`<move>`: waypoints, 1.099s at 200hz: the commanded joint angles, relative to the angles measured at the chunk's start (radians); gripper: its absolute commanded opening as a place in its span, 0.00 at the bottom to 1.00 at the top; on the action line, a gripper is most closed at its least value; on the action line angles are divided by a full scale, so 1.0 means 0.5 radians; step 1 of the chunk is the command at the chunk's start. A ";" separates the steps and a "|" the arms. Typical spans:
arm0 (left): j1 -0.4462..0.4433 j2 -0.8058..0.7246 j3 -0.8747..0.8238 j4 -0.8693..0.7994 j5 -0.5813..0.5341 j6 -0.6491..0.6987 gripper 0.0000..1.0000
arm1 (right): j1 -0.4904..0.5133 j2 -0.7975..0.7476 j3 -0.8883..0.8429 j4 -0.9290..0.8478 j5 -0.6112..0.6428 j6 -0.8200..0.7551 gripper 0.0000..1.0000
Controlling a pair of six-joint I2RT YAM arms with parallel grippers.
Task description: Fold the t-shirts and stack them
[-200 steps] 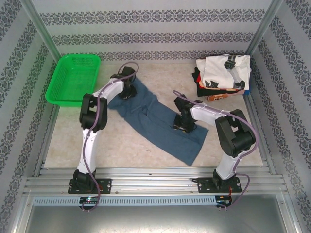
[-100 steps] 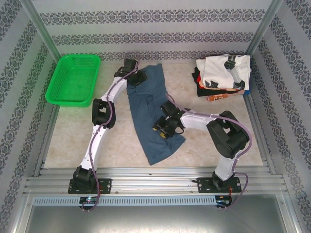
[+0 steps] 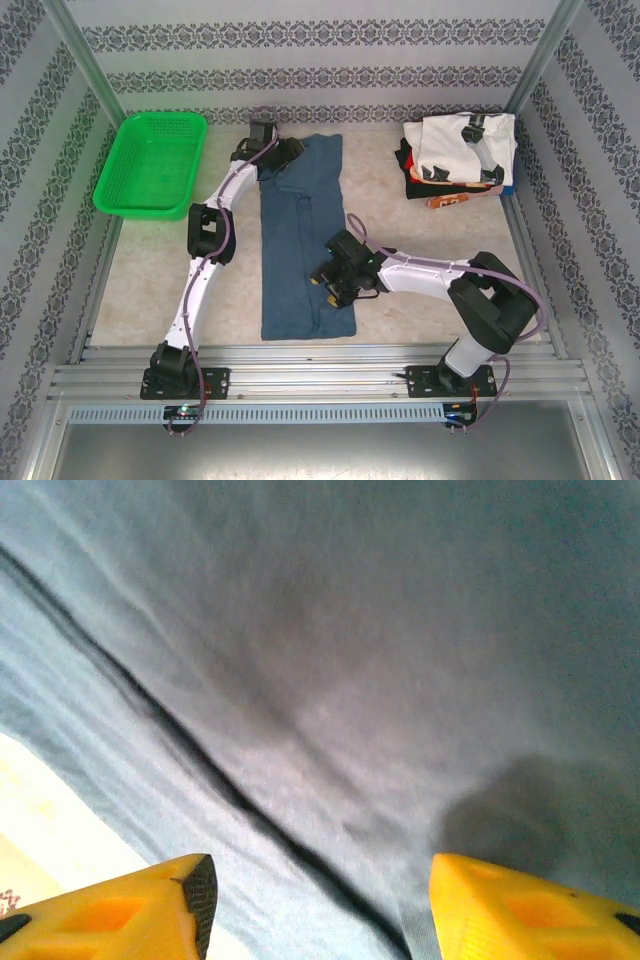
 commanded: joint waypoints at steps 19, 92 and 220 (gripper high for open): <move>0.049 -0.190 -0.055 0.027 0.108 -0.100 0.70 | -0.047 -0.289 0.156 -0.375 0.117 -0.331 0.63; -0.088 -1.369 -0.742 -0.392 0.201 0.235 0.77 | -0.361 -1.141 0.003 -1.295 0.000 -1.249 0.78; -1.032 -3.705 -4.067 -0.354 -0.494 -0.612 0.69 | -0.441 -0.754 -0.503 -0.627 -0.682 -1.714 0.74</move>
